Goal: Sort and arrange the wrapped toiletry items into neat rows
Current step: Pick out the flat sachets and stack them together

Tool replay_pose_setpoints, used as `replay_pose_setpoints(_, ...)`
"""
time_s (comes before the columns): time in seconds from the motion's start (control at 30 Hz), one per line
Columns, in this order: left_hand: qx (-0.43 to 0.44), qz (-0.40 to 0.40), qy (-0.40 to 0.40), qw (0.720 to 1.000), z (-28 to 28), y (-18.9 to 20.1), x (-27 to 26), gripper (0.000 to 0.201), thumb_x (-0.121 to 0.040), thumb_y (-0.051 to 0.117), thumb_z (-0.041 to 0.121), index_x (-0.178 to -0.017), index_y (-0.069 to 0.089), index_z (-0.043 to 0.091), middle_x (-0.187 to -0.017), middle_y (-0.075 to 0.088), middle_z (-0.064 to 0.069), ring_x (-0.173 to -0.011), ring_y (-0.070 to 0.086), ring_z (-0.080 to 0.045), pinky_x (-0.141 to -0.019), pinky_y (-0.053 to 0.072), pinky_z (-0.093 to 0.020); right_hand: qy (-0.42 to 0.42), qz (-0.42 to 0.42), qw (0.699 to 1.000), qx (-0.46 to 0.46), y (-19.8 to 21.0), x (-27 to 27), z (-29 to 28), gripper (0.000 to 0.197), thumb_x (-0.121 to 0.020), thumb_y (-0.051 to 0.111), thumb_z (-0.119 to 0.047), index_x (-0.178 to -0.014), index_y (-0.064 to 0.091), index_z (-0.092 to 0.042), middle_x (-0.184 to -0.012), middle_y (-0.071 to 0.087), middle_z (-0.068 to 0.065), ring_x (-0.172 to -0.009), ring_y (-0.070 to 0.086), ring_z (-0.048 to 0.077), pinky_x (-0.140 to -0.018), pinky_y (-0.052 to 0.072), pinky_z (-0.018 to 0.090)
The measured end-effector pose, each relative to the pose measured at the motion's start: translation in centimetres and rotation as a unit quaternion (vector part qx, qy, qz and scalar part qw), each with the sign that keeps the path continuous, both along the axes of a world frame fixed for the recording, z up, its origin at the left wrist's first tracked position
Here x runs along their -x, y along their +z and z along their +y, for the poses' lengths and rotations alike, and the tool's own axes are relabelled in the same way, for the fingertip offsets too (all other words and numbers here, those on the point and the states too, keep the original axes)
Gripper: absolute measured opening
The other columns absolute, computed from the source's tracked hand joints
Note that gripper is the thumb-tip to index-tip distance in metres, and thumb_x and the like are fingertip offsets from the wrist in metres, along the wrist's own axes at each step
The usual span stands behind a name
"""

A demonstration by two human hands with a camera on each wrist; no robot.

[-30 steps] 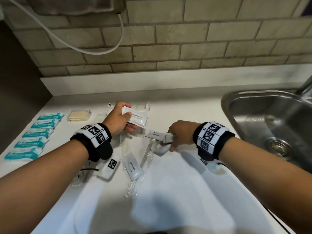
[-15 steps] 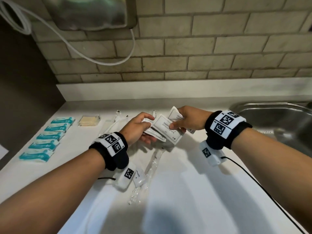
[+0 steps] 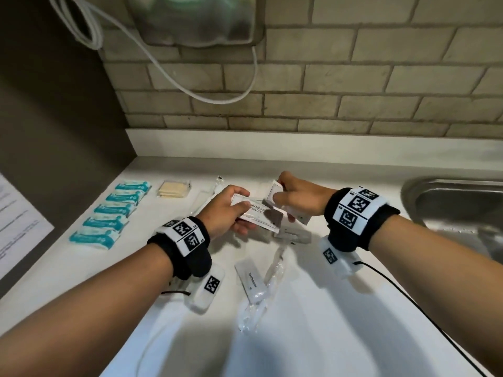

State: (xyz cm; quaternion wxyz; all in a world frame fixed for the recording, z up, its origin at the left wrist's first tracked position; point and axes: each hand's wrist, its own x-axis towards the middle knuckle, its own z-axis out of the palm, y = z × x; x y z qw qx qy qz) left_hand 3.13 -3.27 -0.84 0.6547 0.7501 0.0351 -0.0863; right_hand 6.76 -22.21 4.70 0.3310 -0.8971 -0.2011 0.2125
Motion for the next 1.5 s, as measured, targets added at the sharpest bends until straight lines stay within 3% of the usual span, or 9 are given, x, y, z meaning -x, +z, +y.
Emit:
replay_pose_setpoints(0.37,0.067,0.014,-0.004,0.998,10.1,2.1,2.3,0.025,-0.097,0.056,0.031,-0.115,0.052,0.014,-0.103,0.067,-0.022,-0.071,0.068,-0.034,-0.053,0.057,-0.035,0.057,-0.132,0.987,-0.068,-0.2,-0.1,12.6,0.015,-0.081,0.075,-0.018,-0.084,0.061,-0.016,-0.058,0.048,-0.011,-0.046,0.044,0.0,-0.049,0.033,0.011)
replay_pose_setpoints(0.57,0.004,-0.004,0.008,1.0,16.5,1.5,2.2,0.021,-0.099,0.053,0.017,-0.119,0.048,0.019,-0.094,0.072,-0.015,-0.064,0.068,-0.024,-0.049,0.053,-0.03,0.043,-0.08,0.996,0.008,-1.6,-0.1,17.6,0.071,-0.072,0.078,-0.046,-0.128,0.045,-0.018,-0.114,0.057,0.0,-0.089,0.058,0.015,-0.082,0.048,0.03)
replay_pose_setpoints(0.63,-0.002,-0.012,0.013,1.0,18.3,1.4,2.3,0.027,-0.098,0.053,0.014,-0.123,0.044,0.021,-0.099,0.073,-0.014,-0.069,0.068,-0.024,-0.05,0.054,-0.029,0.067,-0.039,0.996,0.052,-1.8,0.2,19.0,0.074,-0.074,0.077,-0.042,-0.133,0.039,-0.019,-0.112,0.058,-0.005,-0.092,0.059,0.015,-0.081,0.047,0.024)
replay_pose_setpoints(0.73,-0.027,0.0,-0.004,1.0,20.5,1.3,2.3,0.029,-0.098,0.054,0.014,-0.125,0.044,0.02,-0.104,0.074,-0.008,-0.083,0.072,-0.024,-0.061,0.057,-0.03,0.084,-0.049,0.993,0.072,-2.3,0.6,21.4,0.035,-0.079,0.076,-0.029,-0.1,0.048,-0.024,-0.084,0.054,-0.015,-0.073,0.054,0.004,-0.055,0.039,0.009)
replay_pose_setpoints(0.87,-0.104,0.038,-0.06,0.992,23.3,0.6,2.6,0.02,-0.092,0.064,0.016,-0.11,0.057,0.021,-0.105,0.074,-0.003,-0.097,0.071,-0.022,-0.084,0.057,-0.037,0.088,-0.082,0.983,0.139,-3.0,1.5,24.0,0.045,-0.064,0.086,-0.038,-0.08,0.046,-0.023,-0.075,0.051,-0.013,-0.072,0.053,0.011,-0.055,0.037,0.019)
replay_pose_setpoints(1.03,-0.376,-0.017,-0.15,0.914,24.2,0.5,3.5,0.021,-0.086,0.071,0.02,-0.105,0.063,0.023,-0.097,0.067,0.01,-0.079,0.061,-0.003,-0.064,0.044,-0.008,0.099,-0.123,0.957,0.242,-4.8,2.8,25.8,0.036,-0.063,0.083,-0.028,-0.084,0.054,-0.019,-0.083,0.061,-0.001,-0.077,0.061,0.019,-0.064,0.051,0.029)
replay_pose_setpoints(1.17,-0.506,-0.042,-0.187,0.841,22.9,-0.5,4.2,0.025,-0.093,0.054,0.02,-0.117,0.051,0.026,-0.113,0.06,0.001,-0.096,0.058,-0.018,-0.083,0.047,-0.03,0.115,-0.13,0.942,0.288,-5.6,3.9,26.5,0.035,-0.071,0.074,-0.008,-0.098,0.052,-0.014,-0.084,0.058,0.0,-0.081,0.062,0.022,-0.067,0.051,0.03)
replay_pose_setpoints(1.3,-0.57,0.001,-0.254,0.782,21.6,-1.3,4.8,0.045,-0.092,0.045,0.012,-0.135,0.035,0.016,-0.128,0.041,-0.008,-0.115,0.045,-0.027,-0.096,0.042,-0.041,0.141,-0.121,0.941,0.284,-6.7,4.7,26.5,0.029,-0.088,0.059,-0.019,-0.114,0.049,-0.009,-0.107,0.061,0.008,-0.092,0.06,0.026,-0.073,0.046,0.03)
replay_pose_setpoints(1.5,-0.574,0.009,-0.262,0.775,21.0,-1.7,5.0,0.061,-0.091,0.052,0.02,-0.143,0.022,0.014,-0.138,0.031,-0.009,-0.125,0.034,-0.03,-0.096,0.034,-0.037,0.1,-0.101,0.95,0.278,-7.6,5.4,26.7,0.043,-0.082,0.058,-0.029,-0.119,0.044,-0.013,-0.107,0.044,0.005,-0.09,0.057,0.024,-0.083,0.051,0.038)
